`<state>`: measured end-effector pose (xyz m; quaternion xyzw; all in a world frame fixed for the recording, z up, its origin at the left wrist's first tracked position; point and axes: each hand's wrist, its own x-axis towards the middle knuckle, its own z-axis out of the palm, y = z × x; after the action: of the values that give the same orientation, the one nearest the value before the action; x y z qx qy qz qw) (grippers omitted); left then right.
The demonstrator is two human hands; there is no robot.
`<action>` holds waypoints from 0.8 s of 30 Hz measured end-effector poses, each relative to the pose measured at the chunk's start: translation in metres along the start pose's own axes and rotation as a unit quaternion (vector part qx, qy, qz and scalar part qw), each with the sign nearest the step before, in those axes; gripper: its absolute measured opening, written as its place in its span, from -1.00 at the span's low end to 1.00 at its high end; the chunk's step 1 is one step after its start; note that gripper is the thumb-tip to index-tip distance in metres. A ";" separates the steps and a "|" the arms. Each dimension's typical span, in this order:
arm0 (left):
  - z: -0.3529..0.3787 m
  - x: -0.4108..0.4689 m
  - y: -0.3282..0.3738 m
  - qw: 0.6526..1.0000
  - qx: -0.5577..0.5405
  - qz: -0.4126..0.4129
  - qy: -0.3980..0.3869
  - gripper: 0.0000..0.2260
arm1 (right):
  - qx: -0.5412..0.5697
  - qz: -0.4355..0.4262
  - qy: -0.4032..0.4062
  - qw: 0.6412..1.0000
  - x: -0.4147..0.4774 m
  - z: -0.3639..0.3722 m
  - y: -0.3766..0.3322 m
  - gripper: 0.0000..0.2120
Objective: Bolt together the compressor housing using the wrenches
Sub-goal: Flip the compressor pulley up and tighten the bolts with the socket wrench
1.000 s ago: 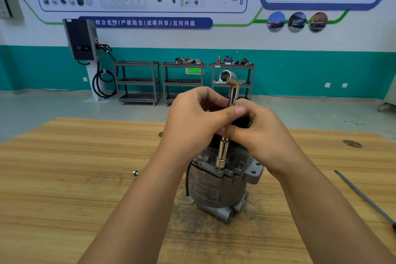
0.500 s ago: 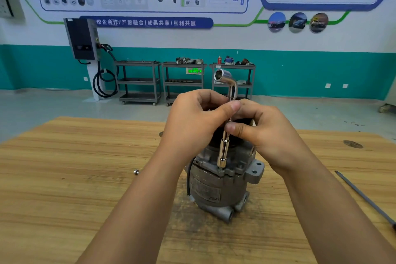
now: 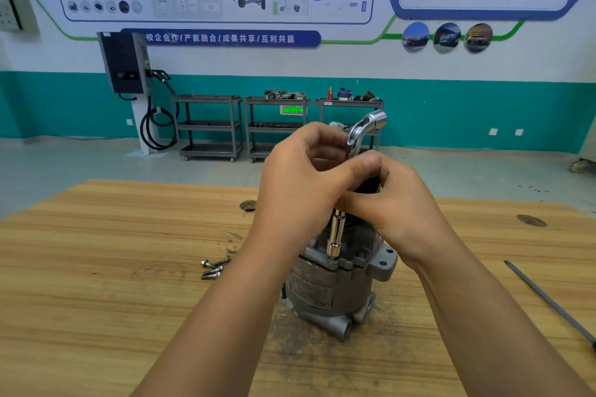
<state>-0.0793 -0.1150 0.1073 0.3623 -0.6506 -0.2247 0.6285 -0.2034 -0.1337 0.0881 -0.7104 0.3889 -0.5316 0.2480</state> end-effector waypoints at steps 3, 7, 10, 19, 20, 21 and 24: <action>0.003 -0.001 -0.002 0.999 0.034 0.012 0.021 -0.84 | 0.006 -0.010 -0.016 1.000 0.000 -0.002 -0.001 -0.79; -0.002 0.000 -0.004 1.000 0.006 -0.004 0.004 -0.92 | 0.034 -0.034 -0.105 0.993 0.003 -0.013 0.000 -0.78; -0.005 0.003 -0.003 1.000 -0.005 -0.017 -0.009 -0.89 | 0.052 -0.038 -0.116 0.991 0.003 -0.015 0.000 -0.79; -0.007 0.001 -0.001 0.998 -0.010 -0.041 -0.044 -0.90 | 0.030 -0.026 -0.079 0.996 0.002 -0.008 0.001 -0.88; -0.007 0.001 -0.001 0.998 -0.011 -0.035 -0.045 -0.91 | 0.029 -0.022 -0.070 0.997 0.002 -0.006 0.001 -0.88; -0.007 0.000 -0.001 0.999 -0.011 -0.029 -0.045 -0.89 | 0.027 -0.021 -0.061 0.998 0.001 -0.005 0.002 -0.86; -0.004 0.000 -0.003 0.999 -0.013 -0.024 -0.021 -0.82 | 0.025 -0.027 -0.037 0.999 0.000 -0.003 0.002 -0.83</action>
<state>-0.0748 -0.1164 0.1057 0.3654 -0.6515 -0.2556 0.6137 -0.2067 -0.1352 0.0873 -0.7338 0.3466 -0.5206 0.2653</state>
